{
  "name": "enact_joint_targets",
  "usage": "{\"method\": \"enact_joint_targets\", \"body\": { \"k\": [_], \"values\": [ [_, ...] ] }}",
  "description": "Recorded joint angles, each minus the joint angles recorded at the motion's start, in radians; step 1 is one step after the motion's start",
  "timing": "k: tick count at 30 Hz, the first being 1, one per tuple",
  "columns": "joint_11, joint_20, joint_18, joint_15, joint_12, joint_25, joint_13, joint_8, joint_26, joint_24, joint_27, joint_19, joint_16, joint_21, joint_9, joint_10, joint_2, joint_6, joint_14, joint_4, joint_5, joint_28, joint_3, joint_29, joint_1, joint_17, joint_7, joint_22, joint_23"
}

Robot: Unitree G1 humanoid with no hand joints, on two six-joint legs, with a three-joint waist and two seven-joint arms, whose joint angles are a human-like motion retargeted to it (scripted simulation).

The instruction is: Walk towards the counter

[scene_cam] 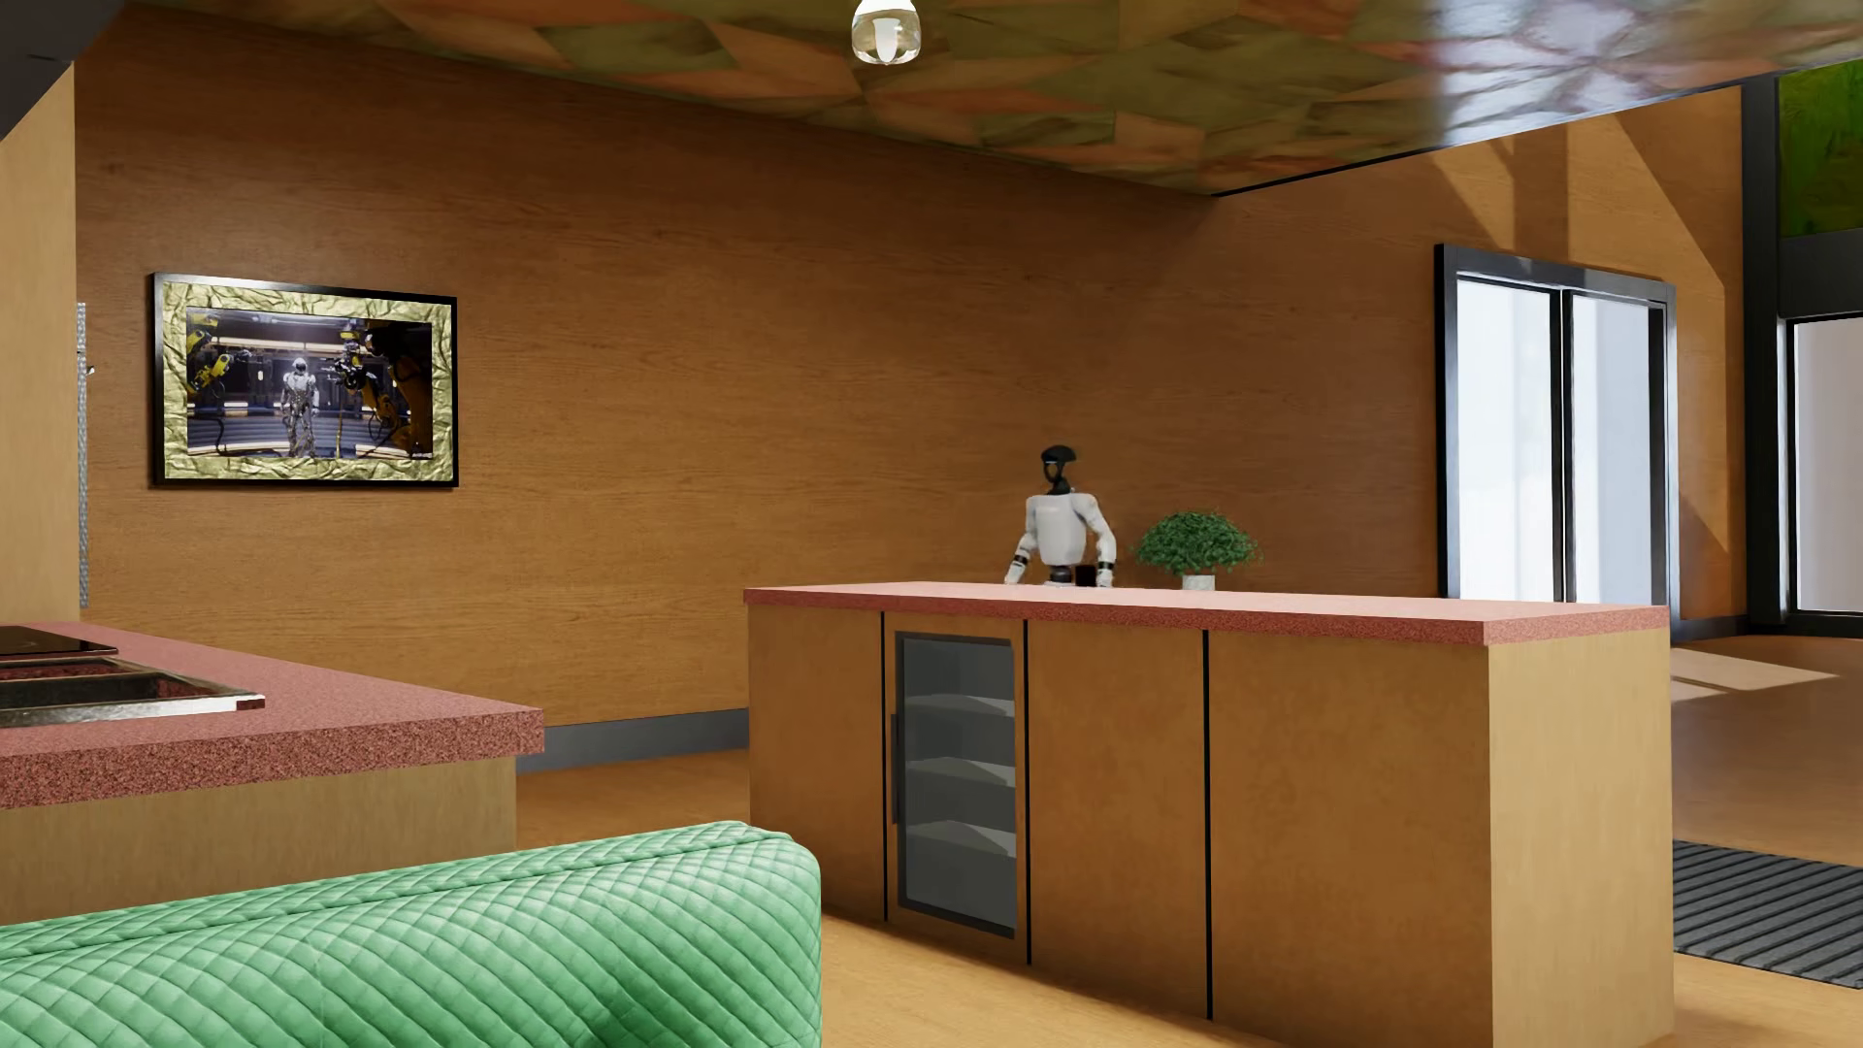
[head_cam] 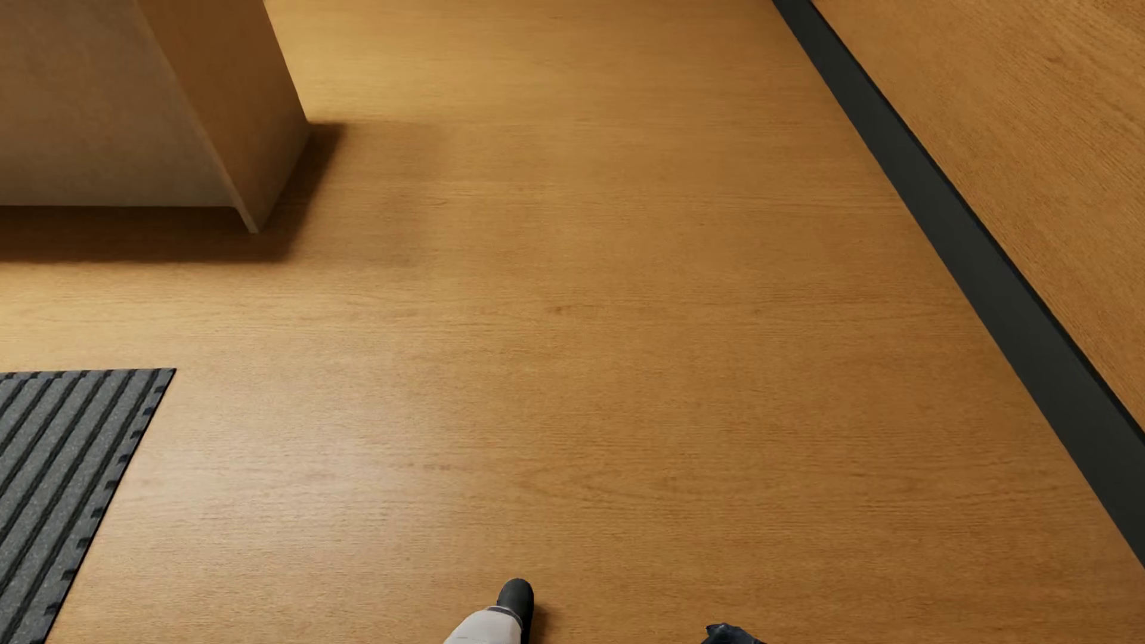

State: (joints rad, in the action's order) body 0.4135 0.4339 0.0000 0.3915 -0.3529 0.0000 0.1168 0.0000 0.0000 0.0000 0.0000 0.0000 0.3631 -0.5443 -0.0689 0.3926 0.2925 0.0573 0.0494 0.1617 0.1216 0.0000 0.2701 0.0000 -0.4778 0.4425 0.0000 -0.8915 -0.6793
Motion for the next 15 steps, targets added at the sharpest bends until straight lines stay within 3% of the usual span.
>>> {"method": "enact_joint_targets", "body": {
  "k": [1,2,3,4,5,6,7,9,12,13,14,15],
  "values": [
    [0.01,0.002,0.0,-0.009,-0.005,0.0,-0.016,0.0,0.0,0.0,0.0,0.0,0.0,0.012,0.005,-0.067,0.045,-0.002,-0.056,0.017,-0.02,0.0,0.023,0.0,-0.022,-0.001,0.0,-0.012,0.002],
    [0.037,0.002,0.0,-0.057,-0.01,0.0,-0.013,0.0,0.0,0.0,0.0,0.0,-0.003,0.042,0.003,0.161,0.087,-0.009,0.103,0.019,-0.057,0.0,0.047,0.0,-0.045,-0.007,0.0,-0.027,0.01],
    [0.097,0.01,0.0,-0.152,-0.015,0.0,0.007,0.0,0.0,0.0,0.0,0.0,-0.009,0.062,0.012,0.272,0.107,-0.018,0.137,0.008,-0.093,0.0,0.06,0.0,-0.07,-0.018,0.0,-0.051,0.008],
    [0.21,0.018,0.0,-0.314,-0.02,0.0,0.031,0.0,0.0,0.0,0.0,0.0,-0.013,0.062,0.029,0.379,0.089,-0.036,0.1,-0.02,-0.126,0.0,0.06,0.0,-0.086,-0.04,0.0,-0.087,-0.032],
    [0.382,0.02,0.0,-0.5,-0.015,0.0,0.05,0.0,0.0,0.0,0.0,0.0,-0.016,0.066,0.028,0.46,0.038,-0.053,0.115,-0.064,-0.148,0.0,0.043,0.0,-0.065,-0.065,0.0,-0.121,-0.089],
    [0.608,0.004,0.0,-0.61,-0.01,0.0,0.071,0.0,0.0,0.0,0.0,0.0,-0.021,0.064,0.013,0.486,-0.056,-0.061,0.166,-0.115,-0.159,0.0,0.022,0.0,-0.002,-0.072,0.0,-0.121,-0.125],
    [0.821,-0.011,0.0,-0.597,-0.008,0.0,0.08,0.0,0.0,0.0,0.0,0.0,-0.025,0.03,-0.006,0.46,-0.168,-0.065,0.208,-0.168,-0.16,0.0,-0.01,0.0,0.085,-0.076,0.0,-0.095,-0.154],
    [0.968,-0.012,0.0,-0.474,0.012,0.0,0.106,0.0,0.0,0.0,0.0,0.0,-0.023,0.005,-0.024,0.359,-0.38,-0.025,0.231,-0.181,-0.09,0.0,-0.126,0.0,0.283,-0.096,0.0,-0.027,-0.189],
    [0.54,-0.043,0.0,-0.607,0.039,0.0,0.175,0.0,0.0,0.0,0.0,0.0,-0.004,-0.05,-0.025,0.184,-0.625,0.022,0.25,-0.164,-0.033,0.0,-0.279,0.0,0.558,-0.099,0.0,0.117,-0.227],
    [0.337,-0.053,0.0,-0.6,0.055,0.0,0.197,0.0,0.0,0.0,0.0,0.0,0.001,-0.054,-0.027,0.145,-0.662,0.033,0.274,-0.148,-0.034,0.0,-0.327,0.0,0.645,-0.096,0.0,0.154,-0.231],
    [0.169,-0.068,0.0,-0.476,0.082,0.0,0.208,0.0,0.0,0.0,0.0,0.0,0.011,-0.058,-0.017,0.126,-0.711,0.026,0.305,-0.151,-0.052,0.0,-0.355,0.0,0.698,-0.096,0.0,0.181,-0.231],
    [0.07,-0.086,0.0,-0.258,0.107,0.0,0.216,0.0,0.0,0.0,0.0,0.0,0.02,-0.066,-0.009,0.127,-0.748,0.02,0.332,-0.147,-0.073,0.0,-0.383,0.0,0.74,-0.094,0.0,0.2,-0.232]
  ]
}}
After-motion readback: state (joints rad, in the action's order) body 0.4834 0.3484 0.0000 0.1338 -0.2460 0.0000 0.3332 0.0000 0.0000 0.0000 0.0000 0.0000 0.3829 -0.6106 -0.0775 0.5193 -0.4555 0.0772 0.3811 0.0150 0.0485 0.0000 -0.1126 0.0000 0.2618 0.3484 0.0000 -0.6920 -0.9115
